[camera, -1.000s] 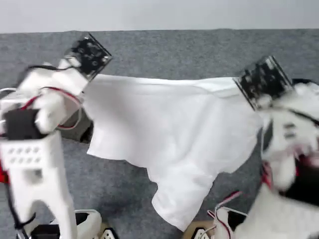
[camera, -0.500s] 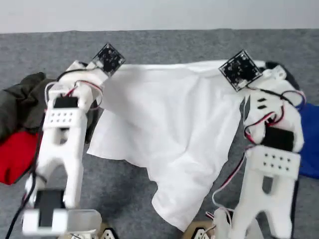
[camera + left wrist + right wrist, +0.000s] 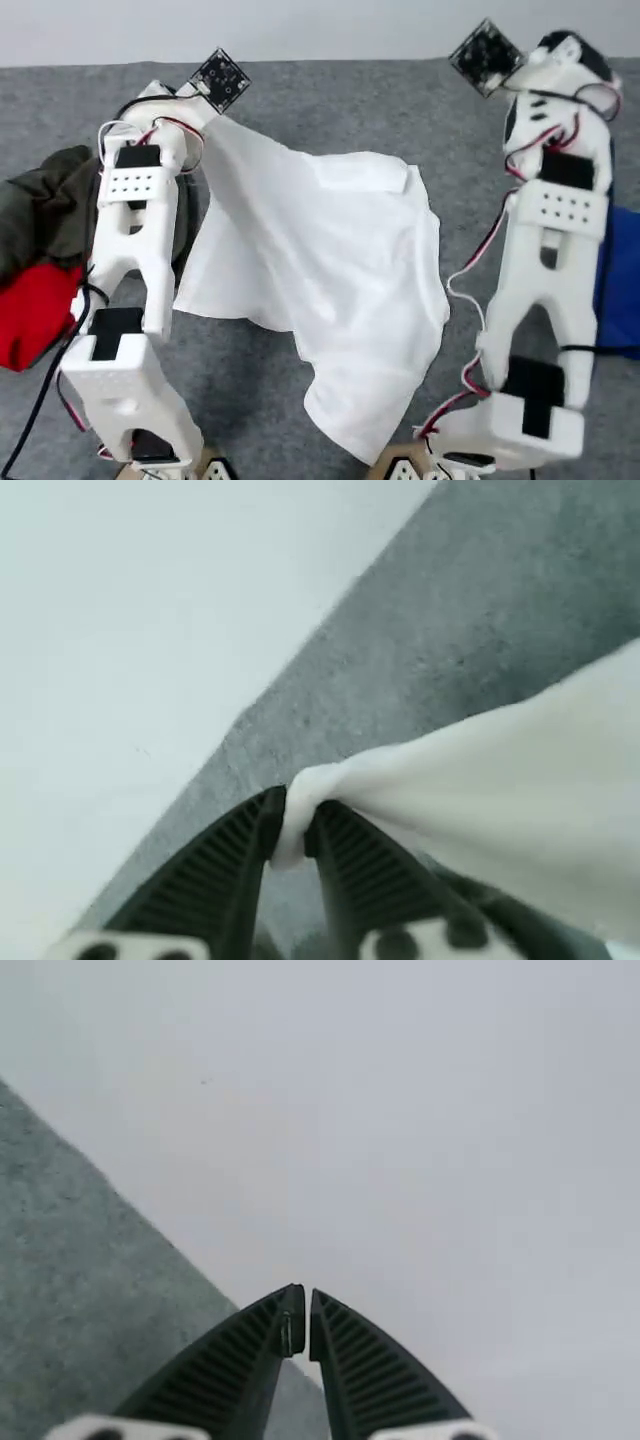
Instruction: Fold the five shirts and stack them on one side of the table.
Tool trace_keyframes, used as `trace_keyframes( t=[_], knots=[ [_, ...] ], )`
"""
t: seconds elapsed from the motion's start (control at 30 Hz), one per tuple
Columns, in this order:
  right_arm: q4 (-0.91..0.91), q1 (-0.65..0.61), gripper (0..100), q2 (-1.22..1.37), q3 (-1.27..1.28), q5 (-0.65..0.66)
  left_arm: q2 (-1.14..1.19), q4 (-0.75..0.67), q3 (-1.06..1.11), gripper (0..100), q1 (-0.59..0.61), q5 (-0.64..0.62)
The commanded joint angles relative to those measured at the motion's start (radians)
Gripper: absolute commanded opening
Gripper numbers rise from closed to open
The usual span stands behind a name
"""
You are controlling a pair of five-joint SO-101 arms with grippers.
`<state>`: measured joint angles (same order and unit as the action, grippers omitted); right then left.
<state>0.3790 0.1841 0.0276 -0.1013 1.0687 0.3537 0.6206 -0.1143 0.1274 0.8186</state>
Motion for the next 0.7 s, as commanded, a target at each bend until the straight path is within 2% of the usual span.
trace_keyframes(
  t=[0.0,0.27,0.47,0.53,0.67],
  knots=[
    [0.102,-0.038,0.9,0.007,-0.083,-0.028,-0.012,0.115,-0.045,0,0.005,0.026],
    [0.456,-0.122,1.0,0.097,-0.087,-0.394,-0.038,0.356,-0.047,0,0.006,0.020],
    [0.585,-0.220,1.2,0.223,-0.087,-0.644,-0.063,0.477,-0.047,0,0.002,0.020],
    [0.591,-0.243,3.7,0.262,-0.087,-0.740,-0.063,0.499,-0.044,1,0.000,0.020],
    [0.587,-0.280,15.3,0.317,-0.089,-0.936,-0.057,0.516,-0.041,1,-0.003,0.020]
  ],
)
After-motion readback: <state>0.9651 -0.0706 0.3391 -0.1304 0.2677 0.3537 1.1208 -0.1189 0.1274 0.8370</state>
